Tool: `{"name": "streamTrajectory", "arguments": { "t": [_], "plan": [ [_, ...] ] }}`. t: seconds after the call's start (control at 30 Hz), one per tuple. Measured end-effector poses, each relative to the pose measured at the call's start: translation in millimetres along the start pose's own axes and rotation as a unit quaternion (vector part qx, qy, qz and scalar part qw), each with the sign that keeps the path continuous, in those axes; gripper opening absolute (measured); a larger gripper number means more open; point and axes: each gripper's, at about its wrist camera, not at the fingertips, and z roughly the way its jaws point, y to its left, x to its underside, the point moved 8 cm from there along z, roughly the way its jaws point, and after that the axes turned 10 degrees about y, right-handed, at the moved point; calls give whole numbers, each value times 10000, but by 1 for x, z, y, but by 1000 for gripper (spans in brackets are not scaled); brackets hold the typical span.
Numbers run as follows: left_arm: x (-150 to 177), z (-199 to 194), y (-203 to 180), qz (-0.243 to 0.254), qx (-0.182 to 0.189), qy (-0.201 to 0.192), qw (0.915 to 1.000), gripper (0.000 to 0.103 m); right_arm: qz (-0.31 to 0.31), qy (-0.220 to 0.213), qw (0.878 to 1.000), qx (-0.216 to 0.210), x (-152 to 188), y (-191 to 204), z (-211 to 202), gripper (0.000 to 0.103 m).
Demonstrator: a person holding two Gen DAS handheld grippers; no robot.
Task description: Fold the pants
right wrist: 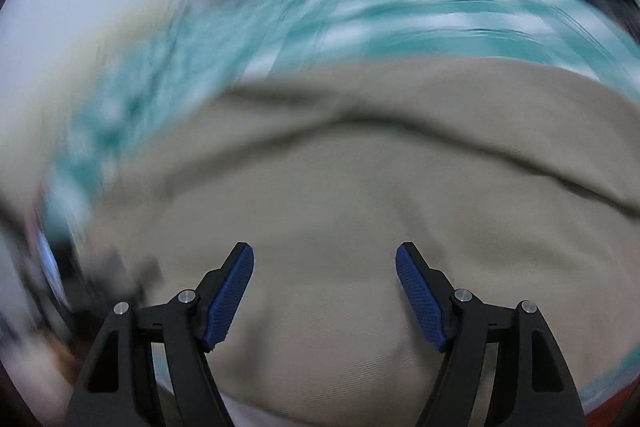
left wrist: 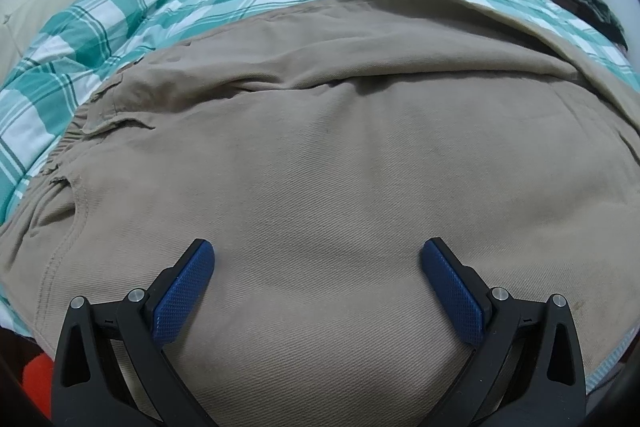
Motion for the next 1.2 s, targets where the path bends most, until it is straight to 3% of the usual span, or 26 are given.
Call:
{"name": "streamTrajectory", "arguments": {
  "t": [0.07, 0.1, 0.13, 0.17, 0.23, 0.3, 0.37, 0.4, 0.43, 0.5, 0.57, 0.63, 0.73, 0.77, 0.83, 1.0, 1.2],
  "plan": [
    [0, 0, 0, 4, -5, 4, 10000, 102, 945, -5, 9952, -258, -14, -42, -8, 74],
    [0, 0, 0, 5, -3, 6, 10000, 102, 1706, 178, 9844, -384, -17, -79, -5, 70],
    [0, 0, 0, 8, -5, 10, 10000, 102, 2120, 172, 9760, -469, -19, -100, -5, 57],
    [0, 0, 0, 9, -6, 12, 10000, 102, 2597, 13, 9645, -486, -22, -130, -11, 50],
    [0, 0, 0, 6, -7, 8, 10000, 102, 3149, -335, 9484, -180, -23, -171, -25, 46],
    [0, 0, 0, -2, -4, 4, 10000, 102, 3747, -720, 9235, -385, -22, -200, -35, 45],
    [-1, -1, 1, 9, 8, 76, 10000, 102, 4075, -792, 9079, -572, -22, -212, -33, 32],
    [-3, -4, 1, 43, 16, 248, 9997, 102, 4134, -802, 9055, -518, -24, -219, -32, 17],
    [-3, -7, 3, 61, 14, 459, 9989, 102, 4099, -808, 9078, -367, -26, -222, -32, 5],
    [-7, -25, 7, 112, 70, 855, 9962, 102, 3882, -929, 9167, -180, -33, -217, -44, 4],
    [-19, -53, 10, 79, 449, 629, 9970, 102, 3489, -1151, 9296, -297, -46, -200, -66, 4],
    [-37, -74, 11, -72, 978, 448, 9942, 102, 2735, -1442, 9501, -420, -65, -170, -102, 4],
    [-77, -85, 6, -654, 2146, 472, 9734, 102, 1842, -1787, 9627, -852, -84, -121, -157, 4],
    [-94, -81, 5, -962, 2534, 526, 9611, 102, 1646, -1874, 9632, -998, -87, -108, -173, 4],
    [-115, -69, 2, -1307, 2909, 630, 9457, 102, 1227, -2057, 9624, -1282, -85, -82, -208, 4],
    [-143, -26, -8, -1916, 3351, 1158, 9152, 102, 733, -2242, 9589, -1579, -50, -49, -260, 4],
    [-155, -18, -5, -2119, 3396, 1203, 9085, 101, 568, -2064, 9639, -1583, -4, -53, -285, 4]
  ]
}}
